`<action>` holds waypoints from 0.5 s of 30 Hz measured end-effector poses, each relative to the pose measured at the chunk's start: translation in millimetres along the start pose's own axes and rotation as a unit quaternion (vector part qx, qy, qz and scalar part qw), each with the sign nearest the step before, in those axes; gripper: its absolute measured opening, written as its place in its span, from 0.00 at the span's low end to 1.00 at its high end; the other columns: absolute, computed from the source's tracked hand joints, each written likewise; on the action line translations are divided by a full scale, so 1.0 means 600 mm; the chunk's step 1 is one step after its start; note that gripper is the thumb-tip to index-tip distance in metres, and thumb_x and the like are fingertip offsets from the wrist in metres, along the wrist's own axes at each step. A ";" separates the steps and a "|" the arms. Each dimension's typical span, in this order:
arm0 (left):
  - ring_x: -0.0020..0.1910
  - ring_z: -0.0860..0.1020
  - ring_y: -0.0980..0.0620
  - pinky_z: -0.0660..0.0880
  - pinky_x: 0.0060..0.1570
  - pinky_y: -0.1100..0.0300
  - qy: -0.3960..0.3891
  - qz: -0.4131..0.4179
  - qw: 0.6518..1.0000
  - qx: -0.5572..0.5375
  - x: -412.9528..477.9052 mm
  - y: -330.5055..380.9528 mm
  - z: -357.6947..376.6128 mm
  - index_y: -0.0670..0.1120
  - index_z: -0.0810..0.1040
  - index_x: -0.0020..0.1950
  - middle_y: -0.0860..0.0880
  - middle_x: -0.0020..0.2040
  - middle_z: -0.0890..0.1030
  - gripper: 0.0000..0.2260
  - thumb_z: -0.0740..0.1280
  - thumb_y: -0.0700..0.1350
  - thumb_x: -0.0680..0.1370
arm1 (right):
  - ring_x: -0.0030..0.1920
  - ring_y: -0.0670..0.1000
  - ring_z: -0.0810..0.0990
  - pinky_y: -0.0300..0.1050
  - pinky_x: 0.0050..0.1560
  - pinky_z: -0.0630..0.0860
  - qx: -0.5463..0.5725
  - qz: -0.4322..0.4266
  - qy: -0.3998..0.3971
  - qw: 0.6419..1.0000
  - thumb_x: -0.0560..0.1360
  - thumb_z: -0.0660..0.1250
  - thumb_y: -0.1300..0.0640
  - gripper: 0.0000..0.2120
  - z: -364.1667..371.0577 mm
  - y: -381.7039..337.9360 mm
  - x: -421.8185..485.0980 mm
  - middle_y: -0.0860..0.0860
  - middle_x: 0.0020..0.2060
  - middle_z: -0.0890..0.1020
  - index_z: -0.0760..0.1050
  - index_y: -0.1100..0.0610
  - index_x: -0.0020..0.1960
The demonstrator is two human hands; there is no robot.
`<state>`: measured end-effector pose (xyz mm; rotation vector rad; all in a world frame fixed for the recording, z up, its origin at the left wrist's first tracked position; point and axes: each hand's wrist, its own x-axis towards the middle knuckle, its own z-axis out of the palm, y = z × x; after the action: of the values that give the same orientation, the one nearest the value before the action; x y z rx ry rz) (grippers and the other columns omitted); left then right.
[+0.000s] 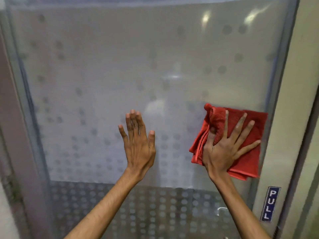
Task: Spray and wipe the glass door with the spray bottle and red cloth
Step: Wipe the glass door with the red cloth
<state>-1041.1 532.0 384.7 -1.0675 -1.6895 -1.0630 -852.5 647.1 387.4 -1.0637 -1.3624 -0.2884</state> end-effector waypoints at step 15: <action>0.81 0.42 0.46 0.34 0.77 0.45 0.016 -0.028 0.999 0.043 0.049 -0.286 -0.091 0.37 0.45 0.80 0.40 0.81 0.48 0.28 0.47 0.51 0.84 | 0.81 0.63 0.51 0.80 0.72 0.45 -0.031 -0.091 -0.030 0.995 0.69 0.62 0.43 0.43 0.071 -0.309 -0.176 0.55 0.82 0.50 0.50 0.41 0.81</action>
<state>-1198.5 440.4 390.8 -0.9489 -1.7322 -1.0271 -1040.4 538.6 370.8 -1.0076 -1.5169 -0.4396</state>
